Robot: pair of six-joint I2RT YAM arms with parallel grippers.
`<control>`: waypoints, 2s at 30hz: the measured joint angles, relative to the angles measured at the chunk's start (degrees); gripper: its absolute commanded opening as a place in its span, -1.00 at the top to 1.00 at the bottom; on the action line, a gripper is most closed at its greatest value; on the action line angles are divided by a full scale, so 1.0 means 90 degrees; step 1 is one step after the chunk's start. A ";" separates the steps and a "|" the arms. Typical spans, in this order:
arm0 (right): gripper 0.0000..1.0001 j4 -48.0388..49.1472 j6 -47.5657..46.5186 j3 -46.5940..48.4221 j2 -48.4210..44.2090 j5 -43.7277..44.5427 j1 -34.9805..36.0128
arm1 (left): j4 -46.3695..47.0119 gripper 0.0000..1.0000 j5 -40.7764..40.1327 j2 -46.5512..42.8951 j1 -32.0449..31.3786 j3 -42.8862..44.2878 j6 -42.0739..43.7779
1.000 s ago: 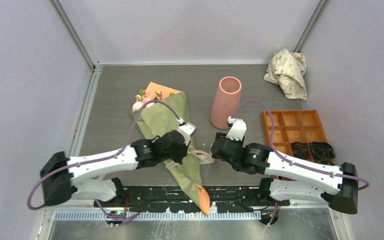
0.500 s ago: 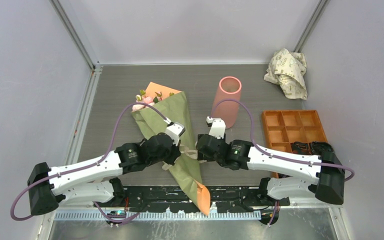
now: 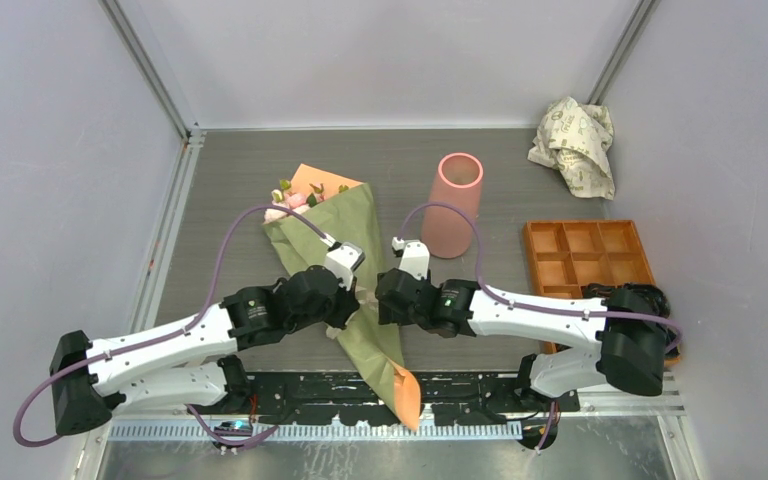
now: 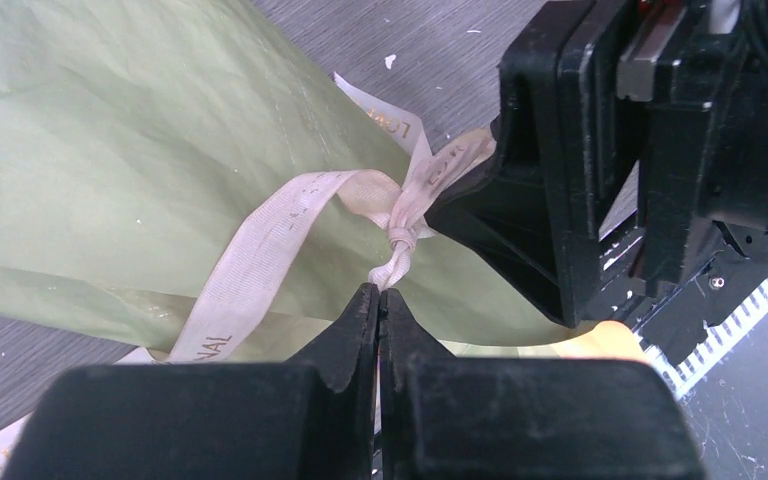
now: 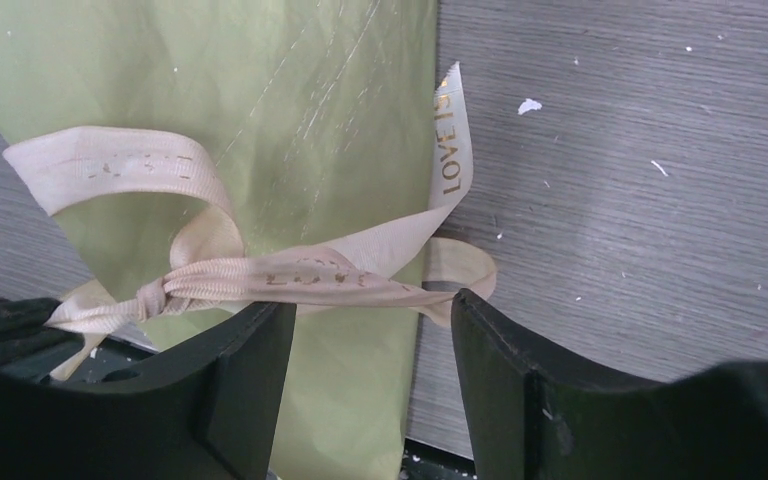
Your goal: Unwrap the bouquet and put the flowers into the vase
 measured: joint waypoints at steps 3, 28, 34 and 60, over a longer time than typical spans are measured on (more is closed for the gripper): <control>-0.09 0.0053 -0.0005 0.0000 0.0112 0.0160 0.0000 | -0.0024 0.98 0.0000 -0.0017 0.0000 0.0000 -0.0015; 0.98 -0.0549 0.0097 0.0182 0.0238 0.1707 -0.0231 | -0.0784 0.97 -0.0772 -0.1542 -0.0010 -0.0104 -0.0418; 0.71 -0.1005 0.0469 -0.0112 -0.0114 0.1787 -0.0257 | -0.1438 0.95 -0.1700 -0.2098 -0.0010 -0.0041 -0.0736; 0.13 0.1508 -0.1467 0.0925 0.1513 -0.0687 0.0342 | -0.1498 0.95 -0.1970 -0.1923 -0.0010 -0.0425 -0.1018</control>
